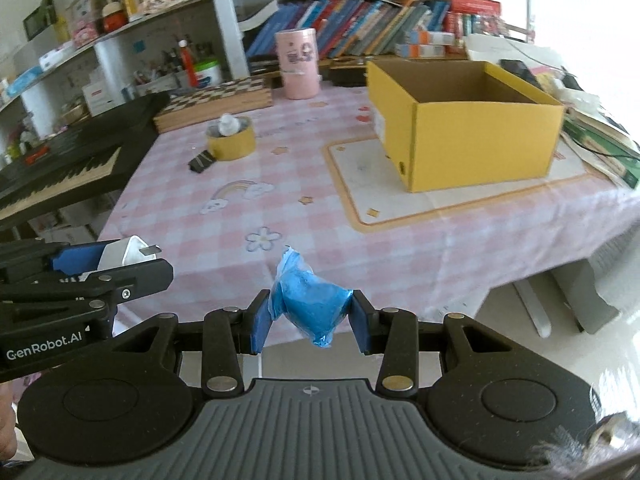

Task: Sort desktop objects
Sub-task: 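Lift and carry the white plug and blue item in both tools toward the yellow box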

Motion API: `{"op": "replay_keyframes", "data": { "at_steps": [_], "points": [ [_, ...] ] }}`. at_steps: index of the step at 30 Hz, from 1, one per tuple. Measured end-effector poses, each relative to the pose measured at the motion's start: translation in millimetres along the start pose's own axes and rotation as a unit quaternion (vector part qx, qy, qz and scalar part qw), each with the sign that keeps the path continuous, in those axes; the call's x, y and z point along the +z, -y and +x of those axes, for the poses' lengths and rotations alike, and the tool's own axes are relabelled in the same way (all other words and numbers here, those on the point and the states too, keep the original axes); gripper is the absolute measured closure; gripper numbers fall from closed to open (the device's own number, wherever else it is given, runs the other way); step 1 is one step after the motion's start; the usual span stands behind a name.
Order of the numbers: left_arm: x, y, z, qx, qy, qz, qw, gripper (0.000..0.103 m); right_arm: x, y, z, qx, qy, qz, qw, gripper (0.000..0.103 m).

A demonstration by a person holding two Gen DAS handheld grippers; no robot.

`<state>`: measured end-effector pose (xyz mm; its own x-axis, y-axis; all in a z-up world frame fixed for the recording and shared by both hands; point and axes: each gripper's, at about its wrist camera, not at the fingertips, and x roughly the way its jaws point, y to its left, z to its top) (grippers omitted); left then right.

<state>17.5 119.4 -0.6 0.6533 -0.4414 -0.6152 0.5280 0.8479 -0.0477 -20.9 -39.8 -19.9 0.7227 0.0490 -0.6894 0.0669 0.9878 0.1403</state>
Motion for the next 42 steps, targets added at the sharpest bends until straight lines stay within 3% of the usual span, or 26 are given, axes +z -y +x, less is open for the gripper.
{"op": "replay_keyframes", "data": {
  "at_steps": [16, 42],
  "points": [
    [8.6, 25.6, 19.8, -0.035, -0.007, 0.028, 0.9990, 0.058, -9.9, 31.5, -5.1, -0.031, -0.011, 0.043, 0.999, 0.065],
    [52.4, 83.9, 83.7, -0.062, -0.022, 0.050, 0.9966, 0.058, 28.7, 111.9, 16.3, -0.044, -0.028, 0.053, 0.997, 0.065]
  ]
}}
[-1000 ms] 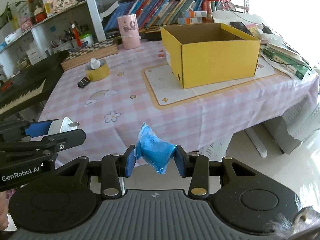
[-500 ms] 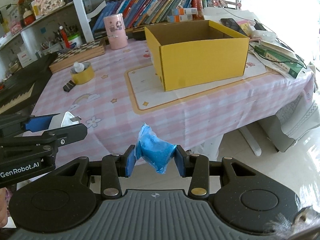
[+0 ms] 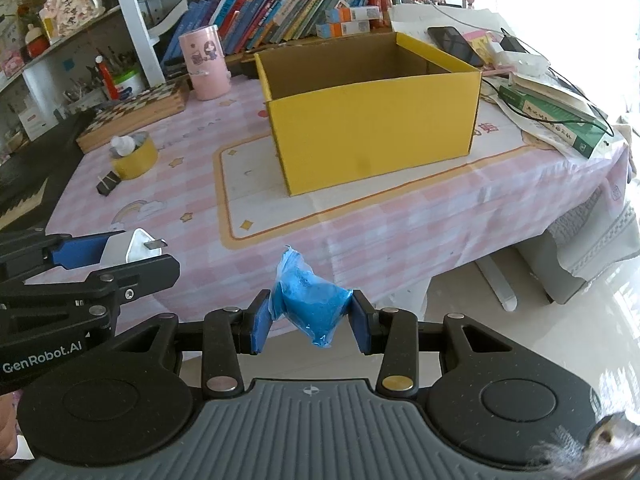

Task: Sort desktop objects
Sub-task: 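Lift and carry the white plug and blue item in both tools toward the yellow box, then lower into the yellow box and open the left tool while the right tool releases the blue item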

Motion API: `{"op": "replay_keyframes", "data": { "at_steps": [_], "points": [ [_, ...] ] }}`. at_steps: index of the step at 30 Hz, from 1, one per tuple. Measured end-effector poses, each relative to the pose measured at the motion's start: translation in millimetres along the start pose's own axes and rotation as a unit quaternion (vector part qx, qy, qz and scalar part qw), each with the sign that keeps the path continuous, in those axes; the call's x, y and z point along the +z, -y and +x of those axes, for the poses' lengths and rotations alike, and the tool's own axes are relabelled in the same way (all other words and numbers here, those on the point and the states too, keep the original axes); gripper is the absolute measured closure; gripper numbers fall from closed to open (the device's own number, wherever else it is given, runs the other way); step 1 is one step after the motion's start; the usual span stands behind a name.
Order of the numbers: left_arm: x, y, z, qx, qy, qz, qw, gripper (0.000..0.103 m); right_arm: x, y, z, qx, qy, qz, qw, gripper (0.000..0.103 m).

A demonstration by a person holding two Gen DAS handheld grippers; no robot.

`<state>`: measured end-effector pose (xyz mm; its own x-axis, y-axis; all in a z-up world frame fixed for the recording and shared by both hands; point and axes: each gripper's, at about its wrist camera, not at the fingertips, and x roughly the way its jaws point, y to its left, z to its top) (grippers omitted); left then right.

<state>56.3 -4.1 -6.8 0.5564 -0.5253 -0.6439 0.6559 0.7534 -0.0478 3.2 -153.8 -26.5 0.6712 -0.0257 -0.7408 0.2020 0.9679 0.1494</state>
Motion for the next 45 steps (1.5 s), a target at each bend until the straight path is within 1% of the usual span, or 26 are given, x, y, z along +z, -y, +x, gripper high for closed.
{"op": "replay_keyframes", "data": {
  "at_steps": [16, 24, 30, 39, 41, 45],
  "points": [
    [29.8, 36.4, 49.7, -0.011, -0.011, -0.006, 0.9999, 0.058, 31.7, 63.9, 21.1, -0.004, -0.018, 0.000, 1.000, 0.065],
    [46.5, 46.4, 65.5, 0.008, -0.002, -0.011, 0.9999, 0.058, 52.7, 86.5, 33.9, 0.008, -0.017, -0.012, 1.000, 0.065],
    [65.3, 52.8, 65.2, 0.031, 0.031, 0.001, 0.9990, 0.058, 77.6, 103.3, 32.8, 0.018, 0.017, -0.009, 1.000, 0.065],
    [106.2, 47.5, 70.8, 0.062, 0.080, -0.027, 0.9945, 0.058, 135.3, 119.1, 29.1, 0.039, 0.086, -0.046, 0.994, 0.065],
    [115.6, 45.2, 77.2, 0.071, 0.087, -0.033, 0.9931, 0.058, 149.8, 122.6, 33.4, 0.044, 0.095, -0.052, 0.993, 0.065],
    [132.7, 37.8, 91.2, 0.099, 0.094, -0.028, 0.9902, 0.057, 174.3, 126.4, 45.9, 0.058, 0.102, -0.070, 0.991, 0.065]
  ]
}}
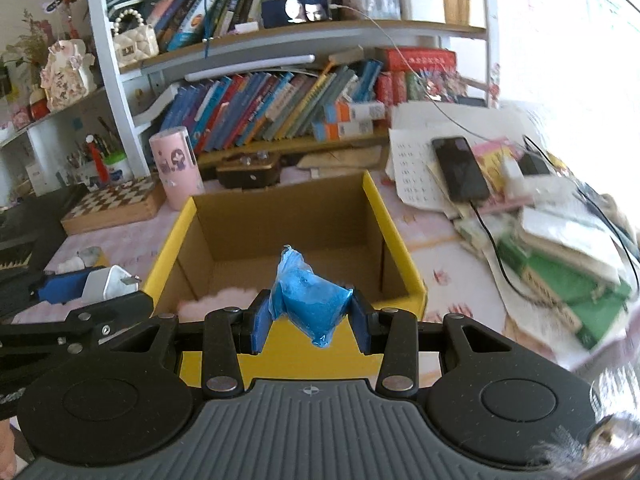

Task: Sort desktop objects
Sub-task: 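Lower into the yellow box and open the left tool while the right tool releases the blue item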

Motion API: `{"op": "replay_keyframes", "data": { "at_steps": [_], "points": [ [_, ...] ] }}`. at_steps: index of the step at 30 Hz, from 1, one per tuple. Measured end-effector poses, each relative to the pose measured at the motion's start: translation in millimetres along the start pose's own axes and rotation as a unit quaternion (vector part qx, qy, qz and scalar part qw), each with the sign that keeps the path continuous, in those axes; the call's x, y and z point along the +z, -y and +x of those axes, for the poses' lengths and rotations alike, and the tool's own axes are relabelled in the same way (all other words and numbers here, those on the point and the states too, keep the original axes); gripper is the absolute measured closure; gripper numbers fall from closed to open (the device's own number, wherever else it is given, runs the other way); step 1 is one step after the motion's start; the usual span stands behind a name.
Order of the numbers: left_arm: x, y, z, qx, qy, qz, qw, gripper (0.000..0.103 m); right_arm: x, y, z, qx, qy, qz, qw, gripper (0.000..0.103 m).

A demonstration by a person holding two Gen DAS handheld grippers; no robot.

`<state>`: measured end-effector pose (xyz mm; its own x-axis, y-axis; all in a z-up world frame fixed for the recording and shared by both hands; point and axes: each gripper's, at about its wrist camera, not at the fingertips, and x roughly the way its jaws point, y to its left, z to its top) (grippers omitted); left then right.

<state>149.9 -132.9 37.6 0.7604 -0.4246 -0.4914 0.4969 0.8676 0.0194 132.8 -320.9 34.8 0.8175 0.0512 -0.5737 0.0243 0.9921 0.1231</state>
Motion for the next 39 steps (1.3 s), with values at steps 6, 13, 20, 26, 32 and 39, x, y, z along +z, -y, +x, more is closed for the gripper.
{"op": "replay_keyframes", "data": {
  "at_steps": [6, 13, 20, 26, 32, 39],
  "points": [
    [15.4, 0.8, 44.6, 0.013, -0.021, 0.013, 0.9996, 0.057, 24.8, 3.3, 38.6, 0.023, -0.010, -0.051, 0.998, 0.065],
    [11.4, 15.1, 107.9, 0.018, -0.089, 0.055, 0.9944, 0.057, 37.6, -1.1, 116.3, 0.022, -0.080, -0.167, 0.982, 0.065],
    [11.0, 19.2, 148.5, 0.023, -0.149, 0.080, 0.9852, 0.057, 40.6, -5.2, 177.9, 0.036, -0.161, -0.266, 0.950, 0.065],
    [10.0, 27.3, 151.8, 0.021, -0.165, 0.101, 0.9808, 0.055, 39.2, -10.5, 198.5, 0.051, -0.202, -0.291, 0.934, 0.065],
    [12.6, 26.4, 142.2, 0.036, -0.141, 0.096, 0.9847, 0.044, 40.8, -11.1, 197.3, 0.060, -0.197, -0.289, 0.935, 0.063],
    [20.4, 19.5, 120.5, 0.051, -0.100, 0.076, 0.9908, 0.031, 48.2, -5.6, 178.3, 0.064, -0.160, -0.268, 0.948, 0.056]
  ]
}}
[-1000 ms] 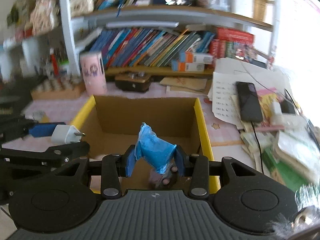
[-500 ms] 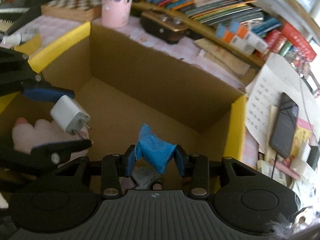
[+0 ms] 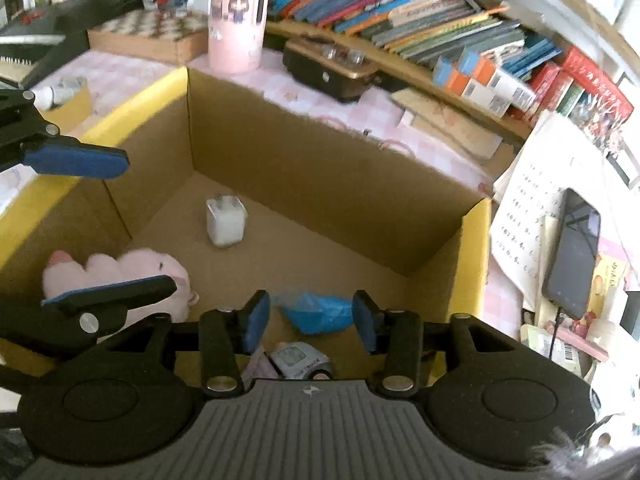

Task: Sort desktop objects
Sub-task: 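Lower into the yellow box and open the left tool while the right tool releases the blue item, then raise both open tools out of the yellow box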

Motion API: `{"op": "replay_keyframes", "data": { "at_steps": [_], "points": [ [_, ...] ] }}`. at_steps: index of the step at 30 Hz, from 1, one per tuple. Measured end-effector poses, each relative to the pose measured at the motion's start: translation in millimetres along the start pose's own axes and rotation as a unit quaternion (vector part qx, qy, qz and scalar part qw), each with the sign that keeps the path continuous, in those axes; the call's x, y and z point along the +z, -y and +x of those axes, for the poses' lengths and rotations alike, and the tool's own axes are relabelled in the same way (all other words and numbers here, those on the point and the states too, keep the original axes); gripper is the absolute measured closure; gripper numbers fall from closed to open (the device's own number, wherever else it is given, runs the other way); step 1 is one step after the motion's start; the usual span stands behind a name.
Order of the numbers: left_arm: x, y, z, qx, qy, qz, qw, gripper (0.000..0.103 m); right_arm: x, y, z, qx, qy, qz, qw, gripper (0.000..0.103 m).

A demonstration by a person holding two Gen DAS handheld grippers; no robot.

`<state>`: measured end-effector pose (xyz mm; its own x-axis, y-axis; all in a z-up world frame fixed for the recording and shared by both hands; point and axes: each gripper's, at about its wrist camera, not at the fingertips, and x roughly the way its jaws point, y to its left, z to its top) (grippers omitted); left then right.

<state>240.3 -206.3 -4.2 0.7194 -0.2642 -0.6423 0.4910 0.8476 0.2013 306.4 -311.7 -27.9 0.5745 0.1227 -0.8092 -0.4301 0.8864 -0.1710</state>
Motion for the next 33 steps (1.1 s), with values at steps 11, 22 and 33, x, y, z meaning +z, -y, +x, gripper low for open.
{"op": "replay_keyframes", "data": {
  "at_steps": [11, 22, 33],
  "points": [
    [-2.7, -15.6, -60.9, 0.040, 0.082, -0.054, 0.9944, 0.012, -21.3, 0.8, -77.5, -0.033, 0.107, 0.083, 0.990, 0.046],
    [-41.3, -20.6, -114.2, 0.056, 0.118, -0.078, 0.9883, 0.007, -66.0, -29.5, -140.0, -0.094, 0.195, 0.176, 0.960, 0.042],
    [-91.2, -43.2, -139.7, 0.042, 0.099, -0.127, 0.9861, 0.007, -98.9, -89.0, -148.7, -0.095, 0.157, 0.222, 0.958, 0.042]
  ]
}}
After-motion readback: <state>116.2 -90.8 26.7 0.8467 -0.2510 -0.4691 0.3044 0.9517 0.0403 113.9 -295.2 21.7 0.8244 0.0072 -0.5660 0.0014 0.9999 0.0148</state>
